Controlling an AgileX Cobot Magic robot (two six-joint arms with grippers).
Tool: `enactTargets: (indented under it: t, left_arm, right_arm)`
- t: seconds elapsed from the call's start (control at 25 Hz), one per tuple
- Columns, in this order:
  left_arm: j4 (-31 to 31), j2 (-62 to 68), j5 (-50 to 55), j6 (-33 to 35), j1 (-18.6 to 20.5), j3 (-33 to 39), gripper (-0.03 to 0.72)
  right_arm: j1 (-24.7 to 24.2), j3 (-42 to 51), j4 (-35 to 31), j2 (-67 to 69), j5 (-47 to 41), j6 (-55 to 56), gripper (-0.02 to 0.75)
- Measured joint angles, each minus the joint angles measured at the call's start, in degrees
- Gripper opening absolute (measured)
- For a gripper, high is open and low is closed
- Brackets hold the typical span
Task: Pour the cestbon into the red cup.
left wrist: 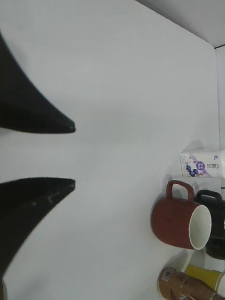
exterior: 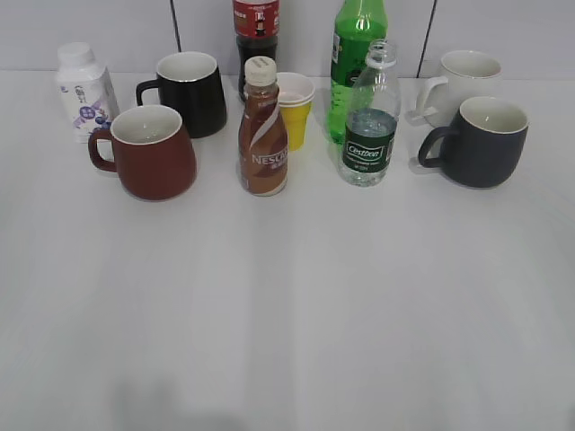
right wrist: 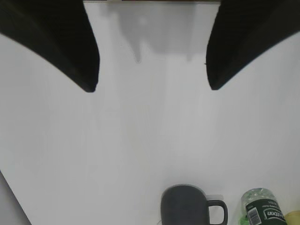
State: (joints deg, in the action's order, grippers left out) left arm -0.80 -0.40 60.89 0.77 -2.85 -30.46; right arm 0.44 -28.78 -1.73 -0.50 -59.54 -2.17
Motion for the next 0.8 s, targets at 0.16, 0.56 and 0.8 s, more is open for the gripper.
enactTargets:
  t: [0.16, 0.56, 0.8]
  left_arm:
    - [0.00, 0.00, 0.00, 0.00, 0.00, 0.00, 0.244]
    - [0.00, 0.00, 0.00, 0.00, 0.00, 0.00, 0.244]
    - [0.00, 0.00, 0.00, 0.00, 0.00, 0.00, 0.244]
  right_arm:
    - [0.00, 0.00, 0.00, 0.00, 0.00, 0.00, 0.535]
    - [0.00, 0.00, 0.00, 0.00, 0.00, 0.00, 0.535]
    - [0.00, 0.00, 0.00, 0.00, 0.00, 0.00, 0.535]
